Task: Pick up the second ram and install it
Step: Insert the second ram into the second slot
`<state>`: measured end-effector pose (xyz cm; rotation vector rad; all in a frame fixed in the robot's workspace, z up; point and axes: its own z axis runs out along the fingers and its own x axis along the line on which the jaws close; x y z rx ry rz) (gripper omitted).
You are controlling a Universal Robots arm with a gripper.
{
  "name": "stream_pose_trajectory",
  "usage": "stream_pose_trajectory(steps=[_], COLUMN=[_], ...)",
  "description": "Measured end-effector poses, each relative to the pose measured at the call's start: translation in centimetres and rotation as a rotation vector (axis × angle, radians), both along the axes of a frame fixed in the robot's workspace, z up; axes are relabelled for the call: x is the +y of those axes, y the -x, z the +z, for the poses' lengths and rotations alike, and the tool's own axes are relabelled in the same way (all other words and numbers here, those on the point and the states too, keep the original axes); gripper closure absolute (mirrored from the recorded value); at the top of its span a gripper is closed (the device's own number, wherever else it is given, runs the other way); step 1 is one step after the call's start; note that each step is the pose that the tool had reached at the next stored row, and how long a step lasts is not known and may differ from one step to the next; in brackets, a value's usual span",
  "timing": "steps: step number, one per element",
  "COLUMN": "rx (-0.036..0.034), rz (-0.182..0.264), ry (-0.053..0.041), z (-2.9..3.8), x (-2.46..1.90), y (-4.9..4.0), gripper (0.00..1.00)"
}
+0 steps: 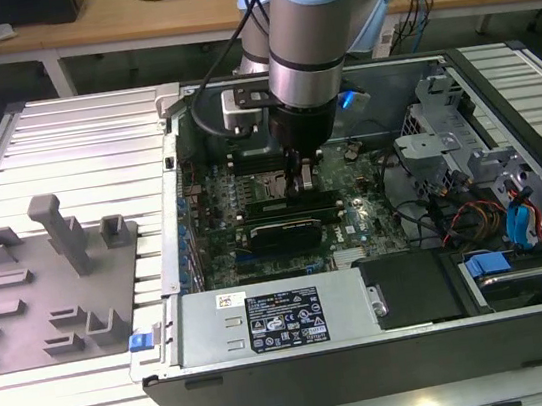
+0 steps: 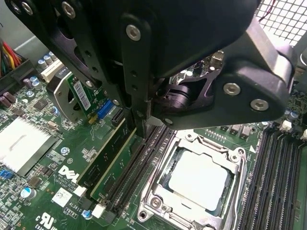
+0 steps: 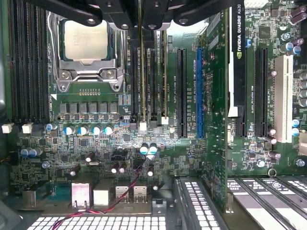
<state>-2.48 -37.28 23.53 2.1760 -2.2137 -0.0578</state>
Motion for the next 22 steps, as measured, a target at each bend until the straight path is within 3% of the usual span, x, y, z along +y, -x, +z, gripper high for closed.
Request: stream_pose_trajectory(steps=[22], rx=[-0.0002], rz=[-0.008], ry=[-0.0006], z=[-0.69], x=[0.02], y=[0.33], gripper=[0.87])
